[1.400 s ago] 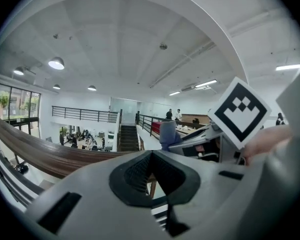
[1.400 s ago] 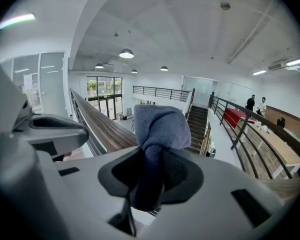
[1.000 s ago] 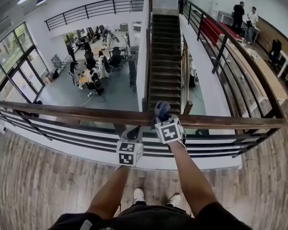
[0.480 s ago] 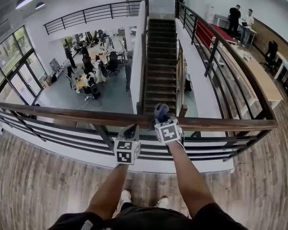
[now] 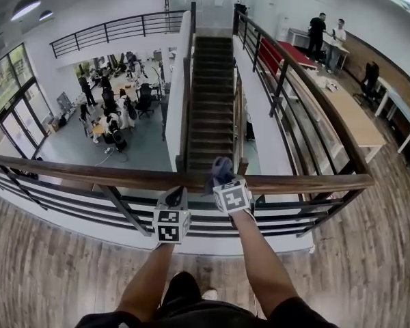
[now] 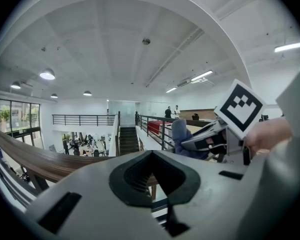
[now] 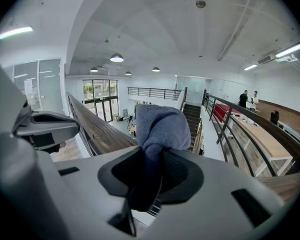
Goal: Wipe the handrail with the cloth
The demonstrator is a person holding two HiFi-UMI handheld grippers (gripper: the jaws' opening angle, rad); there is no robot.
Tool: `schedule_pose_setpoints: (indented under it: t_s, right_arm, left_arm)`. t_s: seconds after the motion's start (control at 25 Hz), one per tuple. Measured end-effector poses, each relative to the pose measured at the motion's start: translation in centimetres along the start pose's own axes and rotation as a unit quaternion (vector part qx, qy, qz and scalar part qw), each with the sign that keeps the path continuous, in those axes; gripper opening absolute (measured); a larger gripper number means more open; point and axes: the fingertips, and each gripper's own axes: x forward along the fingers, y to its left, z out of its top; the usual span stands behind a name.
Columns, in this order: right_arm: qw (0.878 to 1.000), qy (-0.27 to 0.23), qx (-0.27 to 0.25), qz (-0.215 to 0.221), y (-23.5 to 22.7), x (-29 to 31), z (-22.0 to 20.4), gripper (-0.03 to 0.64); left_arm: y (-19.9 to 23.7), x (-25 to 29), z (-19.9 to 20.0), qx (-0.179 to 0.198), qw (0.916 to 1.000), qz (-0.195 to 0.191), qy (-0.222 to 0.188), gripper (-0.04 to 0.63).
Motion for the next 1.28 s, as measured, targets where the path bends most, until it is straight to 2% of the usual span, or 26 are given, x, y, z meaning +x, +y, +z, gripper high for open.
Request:
schedule_pose_setpoints:
  t_s: [0.12, 0.4, 0.6, 0.84, 1.28]
  right_arm:
    - [1.000, 0.007, 0.003, -0.012, -3.8, -1.7, -1.4, 0.104]
    - [0.999, 0.004, 0.034, -0.006, -11.1, -4.9, -4.3, 0.104]
    - [1.000, -0.004, 0.021, -0.001, -14.8, -6.5, -5.2, 0.104]
    - [1.000, -0.003, 0.011, 0.000, -19.5, -8.5, -6.4, 0.104]
    - [0.999, -0.002, 0.028, -0.028, -29.8, -12.1, -10.0, 0.104]
  left_arm:
    - [-3.8, 1.2, 0.4, -0.014, 0.9997, -0.018, 0.008, -0.002]
    - [-11.1, 5.5, 1.9, -0.001, 0.9987, -0.031, 0.041, -0.002]
    - [-16.3, 8.9, 4.1, -0.003, 0.9983, -0.045, 0.037, -0.002]
    - [-21.1, 11.7, 6.0, 0.005, 0.9988, -0.041, 0.026, -0.002]
    - [-31.1, 14.4, 5.9, 0.023, 0.9961, -0.078, 0.035, -0.002]
